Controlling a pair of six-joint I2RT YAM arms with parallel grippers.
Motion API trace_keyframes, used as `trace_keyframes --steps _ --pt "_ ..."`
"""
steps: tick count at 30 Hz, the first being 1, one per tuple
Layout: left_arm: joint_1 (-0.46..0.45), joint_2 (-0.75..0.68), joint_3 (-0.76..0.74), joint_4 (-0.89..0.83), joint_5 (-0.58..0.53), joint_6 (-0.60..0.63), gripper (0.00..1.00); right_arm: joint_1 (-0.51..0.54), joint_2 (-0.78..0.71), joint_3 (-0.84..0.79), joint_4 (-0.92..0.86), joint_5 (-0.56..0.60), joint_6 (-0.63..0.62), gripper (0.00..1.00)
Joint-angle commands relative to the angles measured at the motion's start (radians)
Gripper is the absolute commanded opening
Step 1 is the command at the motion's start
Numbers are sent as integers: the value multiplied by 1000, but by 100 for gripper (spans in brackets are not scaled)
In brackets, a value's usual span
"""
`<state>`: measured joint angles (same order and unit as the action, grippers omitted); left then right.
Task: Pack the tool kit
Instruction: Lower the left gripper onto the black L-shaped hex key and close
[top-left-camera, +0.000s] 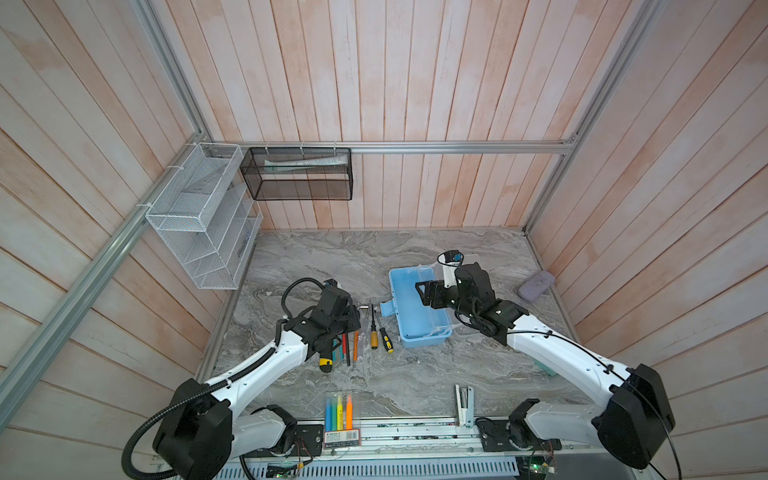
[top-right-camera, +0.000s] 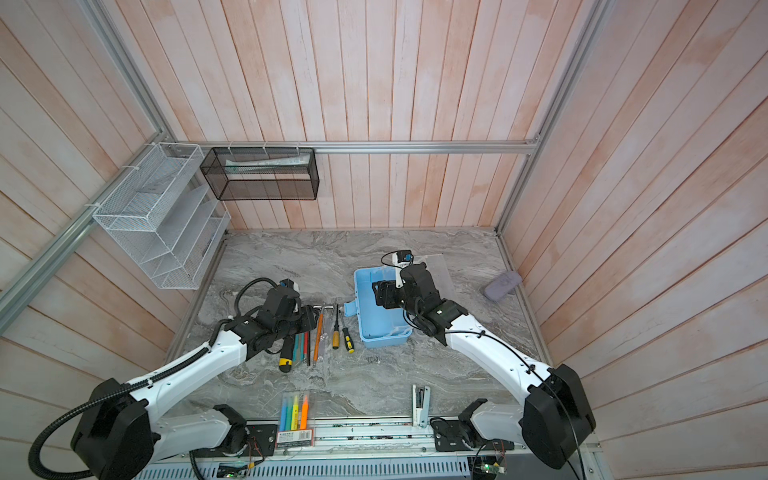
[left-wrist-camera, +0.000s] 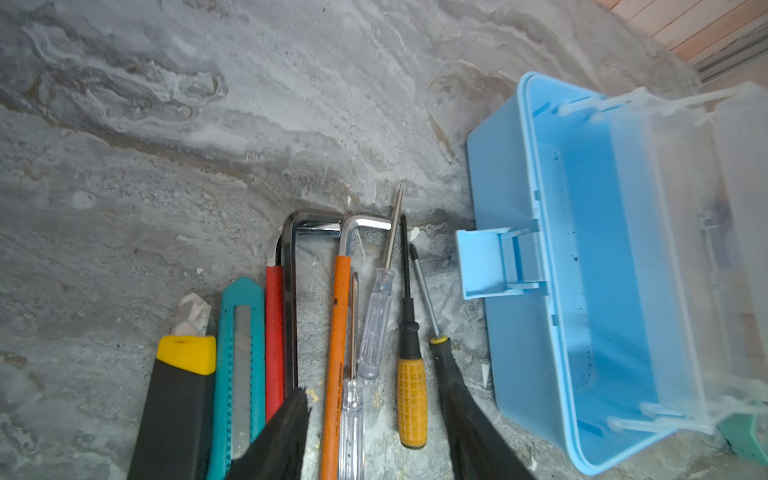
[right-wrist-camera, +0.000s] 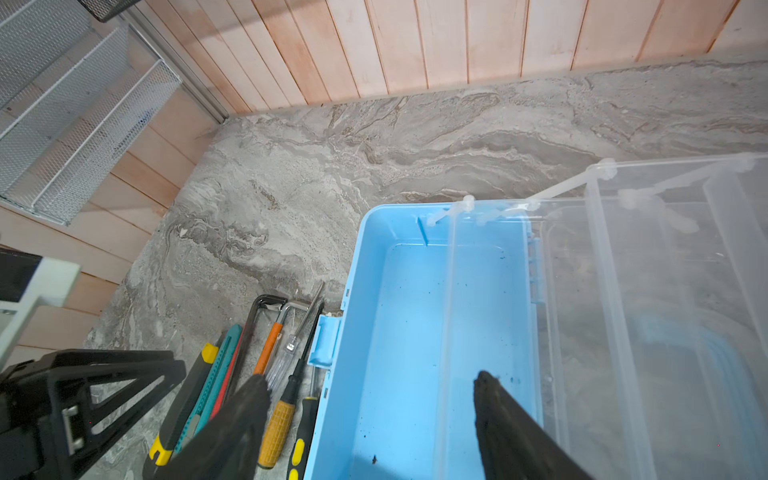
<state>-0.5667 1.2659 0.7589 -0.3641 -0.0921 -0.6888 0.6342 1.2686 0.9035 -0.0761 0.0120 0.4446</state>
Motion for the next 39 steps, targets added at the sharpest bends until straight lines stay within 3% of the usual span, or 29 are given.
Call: trace_keyframes --steps 1,3,6,39 --pt "-15 84 20 -12 -107 -36 47 7 -4 -22 28 -7 10 76" --pt "-15 135 36 -27 -143 -39 38 7 -11 -33 32 -1 17 76" --pt "-15 199 58 -29 -165 -43 33 6 -21 -49 41 6 27 76" --pt "2 390 104 34 -148 -18 25 -43 32 -97 93 -53 50 76"
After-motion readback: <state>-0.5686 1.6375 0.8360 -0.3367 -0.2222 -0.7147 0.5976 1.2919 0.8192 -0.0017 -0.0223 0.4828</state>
